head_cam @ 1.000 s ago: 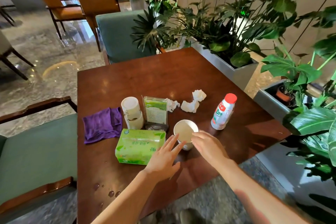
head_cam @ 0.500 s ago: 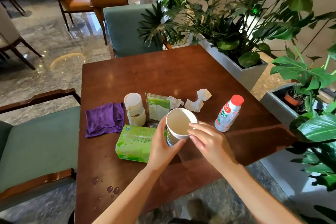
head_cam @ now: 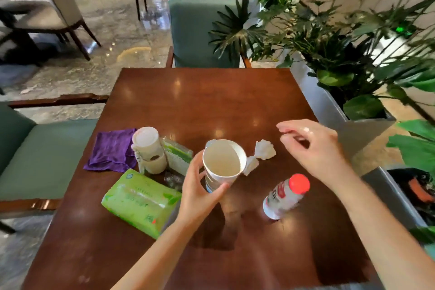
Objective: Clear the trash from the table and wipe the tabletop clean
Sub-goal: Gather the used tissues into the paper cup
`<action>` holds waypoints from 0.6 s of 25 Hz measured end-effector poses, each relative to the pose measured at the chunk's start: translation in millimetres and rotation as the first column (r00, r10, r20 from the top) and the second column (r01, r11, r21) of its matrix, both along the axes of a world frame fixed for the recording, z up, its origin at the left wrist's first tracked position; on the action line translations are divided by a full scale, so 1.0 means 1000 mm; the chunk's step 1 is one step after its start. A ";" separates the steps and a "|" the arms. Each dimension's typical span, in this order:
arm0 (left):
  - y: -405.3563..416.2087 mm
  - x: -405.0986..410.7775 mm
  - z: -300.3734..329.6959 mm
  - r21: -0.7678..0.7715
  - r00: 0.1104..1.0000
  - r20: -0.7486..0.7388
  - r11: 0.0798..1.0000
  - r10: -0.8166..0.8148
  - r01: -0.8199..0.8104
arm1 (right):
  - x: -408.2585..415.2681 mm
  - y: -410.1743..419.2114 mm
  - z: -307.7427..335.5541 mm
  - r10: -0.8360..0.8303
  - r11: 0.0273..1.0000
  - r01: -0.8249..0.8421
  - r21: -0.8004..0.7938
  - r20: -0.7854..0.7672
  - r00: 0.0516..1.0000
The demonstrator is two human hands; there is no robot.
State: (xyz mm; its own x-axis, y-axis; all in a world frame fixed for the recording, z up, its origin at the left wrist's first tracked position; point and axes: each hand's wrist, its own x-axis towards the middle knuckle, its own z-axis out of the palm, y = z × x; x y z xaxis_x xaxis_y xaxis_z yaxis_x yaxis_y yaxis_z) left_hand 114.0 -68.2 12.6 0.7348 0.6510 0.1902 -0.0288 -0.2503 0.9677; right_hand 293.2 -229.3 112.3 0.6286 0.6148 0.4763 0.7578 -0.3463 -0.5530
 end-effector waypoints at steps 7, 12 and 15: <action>-0.026 0.031 -0.010 0.058 0.988 -0.099 0.992 0.116 -0.111 | 0.118 0.027 -0.130 0.014 0.781 0.019 -0.624 0.047 0.999; -0.034 0.036 -0.019 0.124 0.971 -0.162 0.980 0.174 -0.155 | 0.121 0.045 -0.179 0.157 0.629 -0.082 -0.773 0.024 0.987; -0.039 0.037 -0.021 0.113 0.962 -0.186 0.977 0.199 -0.180 | 0.126 0.039 -0.199 0.140 0.667 -0.112 -0.736 -0.024 0.990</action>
